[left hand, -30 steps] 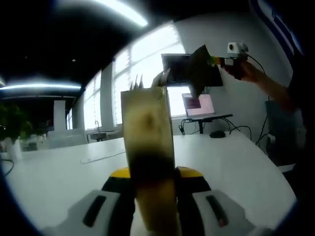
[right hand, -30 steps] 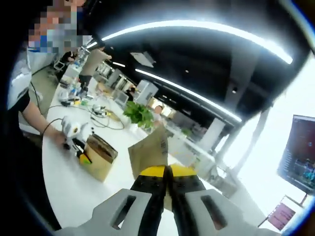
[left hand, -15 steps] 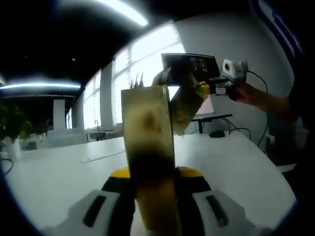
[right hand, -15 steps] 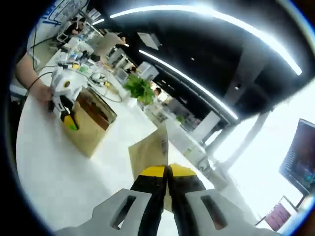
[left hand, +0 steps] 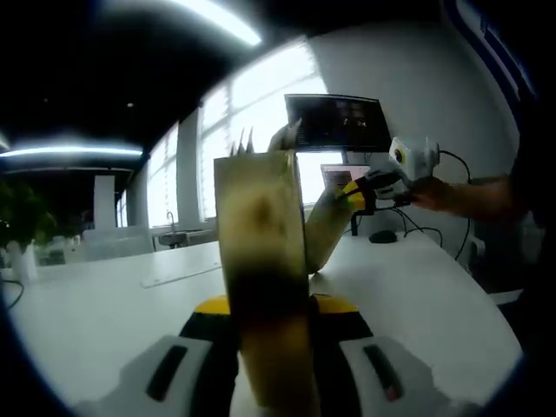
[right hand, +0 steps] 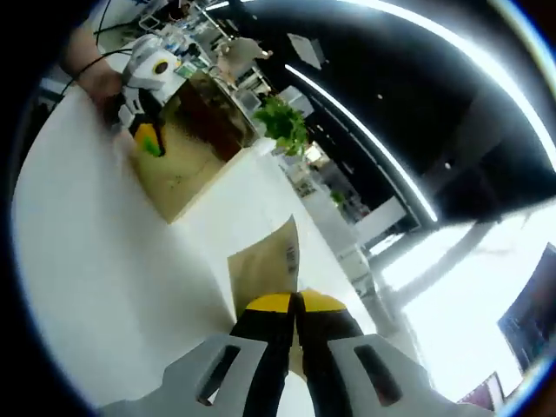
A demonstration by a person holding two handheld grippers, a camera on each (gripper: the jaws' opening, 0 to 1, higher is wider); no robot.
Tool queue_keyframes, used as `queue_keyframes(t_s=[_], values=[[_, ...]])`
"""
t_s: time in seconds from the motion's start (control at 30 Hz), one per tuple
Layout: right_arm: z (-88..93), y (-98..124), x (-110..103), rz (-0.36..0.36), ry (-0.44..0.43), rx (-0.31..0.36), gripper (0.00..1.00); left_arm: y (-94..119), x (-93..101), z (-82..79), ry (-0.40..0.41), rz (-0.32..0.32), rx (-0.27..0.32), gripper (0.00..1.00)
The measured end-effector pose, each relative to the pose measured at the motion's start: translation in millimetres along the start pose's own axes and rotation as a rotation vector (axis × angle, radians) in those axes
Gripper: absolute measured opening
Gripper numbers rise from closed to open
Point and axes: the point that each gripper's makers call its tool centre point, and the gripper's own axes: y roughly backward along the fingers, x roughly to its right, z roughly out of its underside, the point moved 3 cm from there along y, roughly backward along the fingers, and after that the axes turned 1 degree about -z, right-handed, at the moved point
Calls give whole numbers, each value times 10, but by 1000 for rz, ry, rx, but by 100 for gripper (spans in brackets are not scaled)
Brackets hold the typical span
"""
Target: Extract single mask from mask box in order stack masks on table
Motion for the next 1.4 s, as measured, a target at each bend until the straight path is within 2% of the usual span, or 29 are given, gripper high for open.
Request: queue_keyframes(t_s=[0.23, 0.73, 1.13, 1.3, 1.4], values=[[-65, -11, -146, -30, 45, -5, 0, -2, -15, 9, 1, -1, -1, 34], [-64, -21, -482, -131, 111, -15, 0, 5, -10, 12, 2, 1, -1, 34], [-41, -16, -679, -189, 113, -21, 0, 12, -6, 9, 6, 1, -1, 33], [-14, -75, -752, -211, 87, -28, 0, 16, -6, 7, 5, 1, -1, 33], [20, -85, -832, -221, 108, -39, 0, 17, -8, 6, 7, 2, -1, 33]])
